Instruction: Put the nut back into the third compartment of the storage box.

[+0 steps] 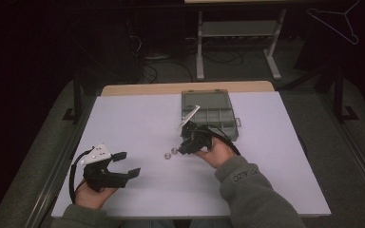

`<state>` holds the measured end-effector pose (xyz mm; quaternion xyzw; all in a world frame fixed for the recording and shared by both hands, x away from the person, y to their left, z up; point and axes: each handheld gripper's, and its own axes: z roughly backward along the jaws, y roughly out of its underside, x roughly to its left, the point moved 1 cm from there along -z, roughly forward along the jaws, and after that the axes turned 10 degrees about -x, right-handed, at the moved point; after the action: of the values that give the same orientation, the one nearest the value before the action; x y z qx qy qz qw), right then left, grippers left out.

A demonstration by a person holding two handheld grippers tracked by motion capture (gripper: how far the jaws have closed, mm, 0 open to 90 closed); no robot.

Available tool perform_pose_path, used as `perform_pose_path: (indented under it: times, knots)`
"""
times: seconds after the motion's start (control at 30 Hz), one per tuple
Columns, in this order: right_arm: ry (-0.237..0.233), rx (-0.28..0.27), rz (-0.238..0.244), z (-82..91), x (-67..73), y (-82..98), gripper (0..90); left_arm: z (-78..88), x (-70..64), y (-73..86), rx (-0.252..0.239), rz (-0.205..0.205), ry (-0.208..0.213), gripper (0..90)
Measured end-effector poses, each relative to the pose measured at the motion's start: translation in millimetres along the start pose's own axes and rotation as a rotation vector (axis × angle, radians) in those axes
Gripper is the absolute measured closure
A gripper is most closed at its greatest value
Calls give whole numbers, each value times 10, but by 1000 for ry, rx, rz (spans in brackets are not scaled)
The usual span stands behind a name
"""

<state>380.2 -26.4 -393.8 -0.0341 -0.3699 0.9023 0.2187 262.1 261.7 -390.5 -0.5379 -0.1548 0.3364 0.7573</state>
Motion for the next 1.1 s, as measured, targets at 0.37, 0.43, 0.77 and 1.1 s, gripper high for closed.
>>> perform_pose_path:
  times: [0.37,0.43,0.77,1.1]
  knots:
    - [48,-14,-43,378,-323,-62,694,3,7,0,-4,0,-2,182]
    - [59,-12,-49,459,-416,-80,695,2,8,0,-4,0,-2,182]
    - [136,15,-113,690,-870,-173,695,5,15,1,-7,0,-2,182]
    - [217,62,-234,534,-1330,-27,694,8,22,-1,1,-5,2,182]
